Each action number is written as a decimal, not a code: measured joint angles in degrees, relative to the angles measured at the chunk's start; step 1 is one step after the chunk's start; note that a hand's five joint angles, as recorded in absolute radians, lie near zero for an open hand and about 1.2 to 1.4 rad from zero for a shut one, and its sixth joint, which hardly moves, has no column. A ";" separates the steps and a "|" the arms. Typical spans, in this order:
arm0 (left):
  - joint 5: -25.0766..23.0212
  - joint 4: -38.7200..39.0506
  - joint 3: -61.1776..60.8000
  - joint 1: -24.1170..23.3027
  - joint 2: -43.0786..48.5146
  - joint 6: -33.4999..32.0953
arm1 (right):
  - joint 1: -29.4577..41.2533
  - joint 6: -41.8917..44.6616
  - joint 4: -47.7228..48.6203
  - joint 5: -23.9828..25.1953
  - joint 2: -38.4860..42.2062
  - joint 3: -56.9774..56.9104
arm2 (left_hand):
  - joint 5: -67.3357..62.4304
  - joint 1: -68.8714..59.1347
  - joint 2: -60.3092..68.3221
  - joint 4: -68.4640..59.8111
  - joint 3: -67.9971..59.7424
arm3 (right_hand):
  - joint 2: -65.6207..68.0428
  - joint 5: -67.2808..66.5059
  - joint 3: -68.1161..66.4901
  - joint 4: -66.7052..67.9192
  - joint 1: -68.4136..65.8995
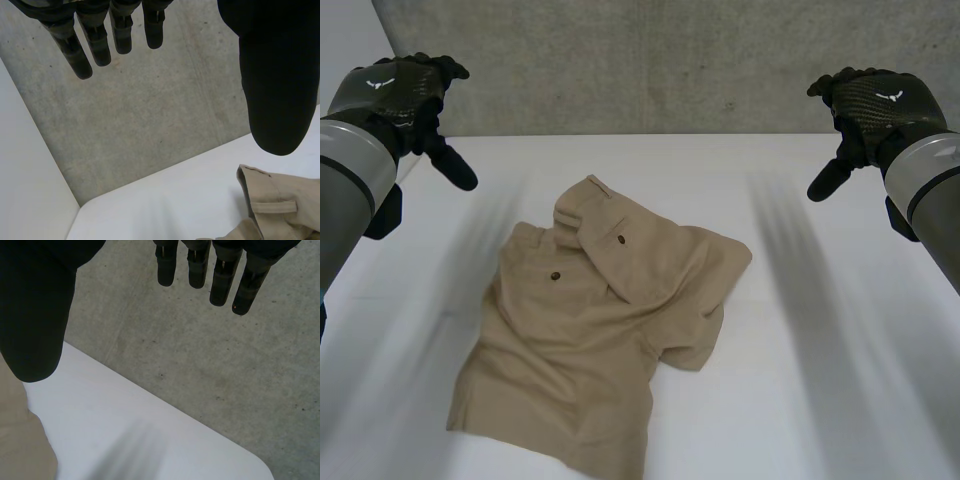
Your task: Fold the shorts.
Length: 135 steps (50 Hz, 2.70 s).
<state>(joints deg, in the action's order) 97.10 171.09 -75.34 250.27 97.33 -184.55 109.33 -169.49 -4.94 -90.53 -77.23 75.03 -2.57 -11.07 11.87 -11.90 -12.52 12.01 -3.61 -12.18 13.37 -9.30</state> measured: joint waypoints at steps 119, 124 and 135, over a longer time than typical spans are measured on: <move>0.48 5.27 -7.72 2.75 20.99 -0.77 | 14.87 32.21 -1.27 22.37 41.95 -32.02 | -51.70 -52.34 54.67 -55.70 -54.64 | 55.47 -51.37 -54.60 54.67 -45.99; 0.25 6.65 -2.85 0.64 20.80 -0.80 | 14.12 34.56 -7.02 17.59 31.80 -21.93 | -51.70 -52.51 54.98 -56.98 -55.38 | 55.47 -52.24 -54.63 54.68 -45.99; -0.98 12.82 1.31 -6.18 20.83 -2.93 | 13.95 36.05 -30.57 13.34 14.22 -2.32 | -51.71 -53.52 55.91 -56.98 -55.47 | 40.40 -40.06 -41.37 40.73 -35.19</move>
<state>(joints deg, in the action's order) 96.13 183.90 -74.03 244.09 118.16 -187.48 123.28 -133.44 -35.51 -77.19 -63.00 72.71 -54.28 -64.59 67.77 -68.88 -67.99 52.41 -43.67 -53.55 54.10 -44.50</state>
